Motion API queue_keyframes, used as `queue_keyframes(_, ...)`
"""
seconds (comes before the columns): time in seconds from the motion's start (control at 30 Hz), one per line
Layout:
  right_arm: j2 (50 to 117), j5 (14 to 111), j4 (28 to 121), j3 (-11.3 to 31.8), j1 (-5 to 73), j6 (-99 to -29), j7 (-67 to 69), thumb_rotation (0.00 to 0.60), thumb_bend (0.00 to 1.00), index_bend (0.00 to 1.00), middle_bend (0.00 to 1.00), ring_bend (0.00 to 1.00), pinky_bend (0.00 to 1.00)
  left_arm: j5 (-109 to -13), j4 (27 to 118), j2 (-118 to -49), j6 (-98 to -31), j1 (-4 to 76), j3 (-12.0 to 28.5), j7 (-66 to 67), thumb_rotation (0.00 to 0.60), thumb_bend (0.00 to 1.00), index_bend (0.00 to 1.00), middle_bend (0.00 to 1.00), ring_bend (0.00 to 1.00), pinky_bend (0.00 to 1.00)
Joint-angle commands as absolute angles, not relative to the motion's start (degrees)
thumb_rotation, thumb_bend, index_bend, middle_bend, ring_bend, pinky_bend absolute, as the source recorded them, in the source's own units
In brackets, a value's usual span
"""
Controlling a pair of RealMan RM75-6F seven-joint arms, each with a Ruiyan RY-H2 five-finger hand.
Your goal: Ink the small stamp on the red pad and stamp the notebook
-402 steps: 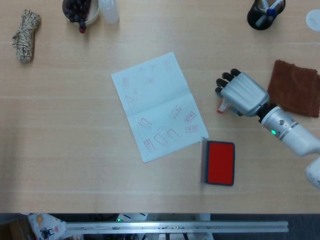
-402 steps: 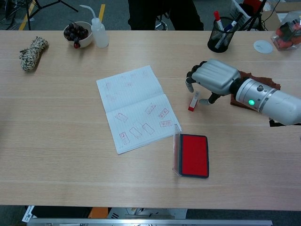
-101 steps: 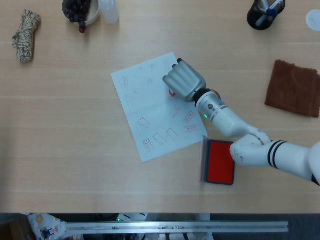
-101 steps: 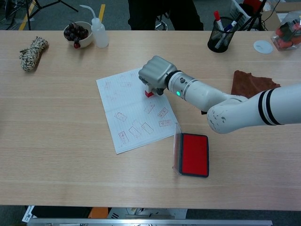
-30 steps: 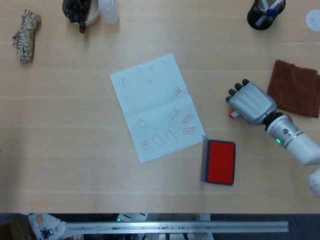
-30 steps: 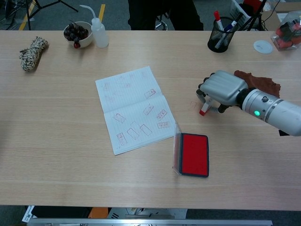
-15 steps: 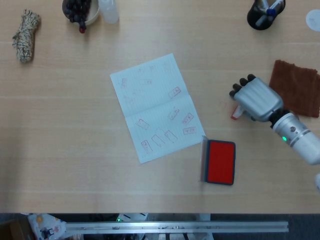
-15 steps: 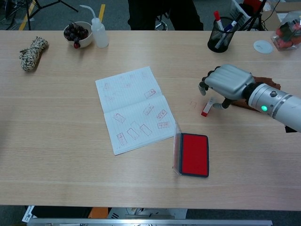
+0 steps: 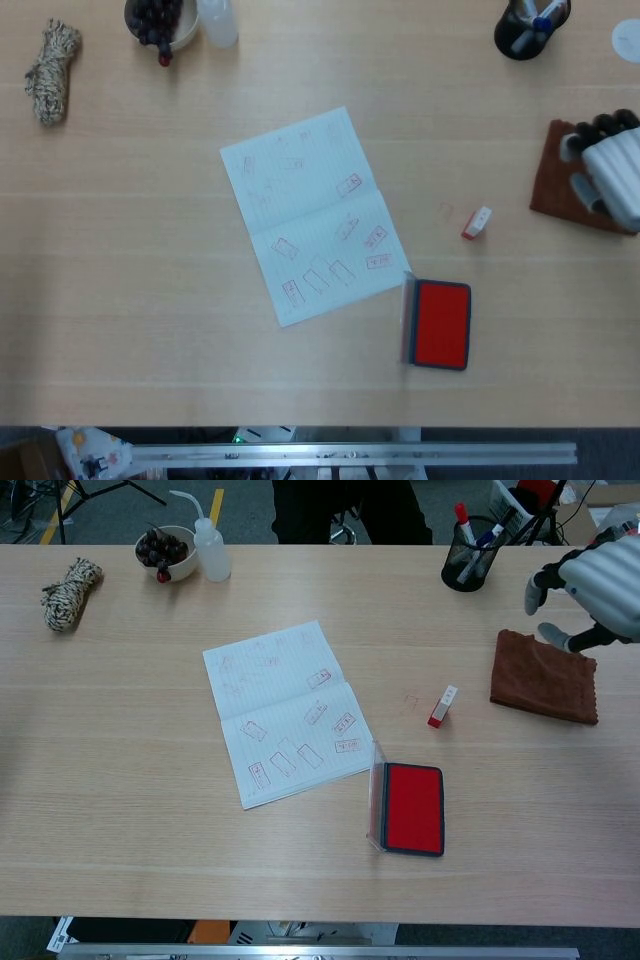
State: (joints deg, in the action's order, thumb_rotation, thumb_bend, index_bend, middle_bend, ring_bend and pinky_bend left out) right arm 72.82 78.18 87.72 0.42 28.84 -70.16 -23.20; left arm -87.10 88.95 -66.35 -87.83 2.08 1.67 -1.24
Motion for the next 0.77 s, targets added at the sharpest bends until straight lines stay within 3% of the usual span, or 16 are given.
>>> queue_keyframes(0.03, 69.00, 77.63, 89.80, 0.19, 23.86, -75.52, -21.73, 0.600, 0.37, 0.50, 0.47, 0.36, 0.32, -88.12, 88.52, -66.90, -88.80, 2.27, 1.94, -1.25, 0.600, 0.26, 0.12, 0.17, 0.19, 0.15)
queue_keyframes(0.43, 64.22, 79.42, 91.21, -1.88, 12.91, -86.17, -16.95, 0.600, 0.37, 0.52, 0.49, 0.38, 0.32, -93.29, 89.43, -68.23, -93.00, 1.88, 1.12, 2.12, 0.600, 0.26, 0.12, 0.17, 0.19, 0.15)
queue_keyframes(0.77, 63.49, 81.53, 91.48, -1.07, 10.20, -87.94, -15.50, 0.600, 0.37, 0.53, 0.49, 0.39, 0.32, -93.16, 90.83, -67.91, -92.00, 1.91, 0.53, 4.33, 0.600, 0.26, 0.12, 0.17, 0.19, 0.15)
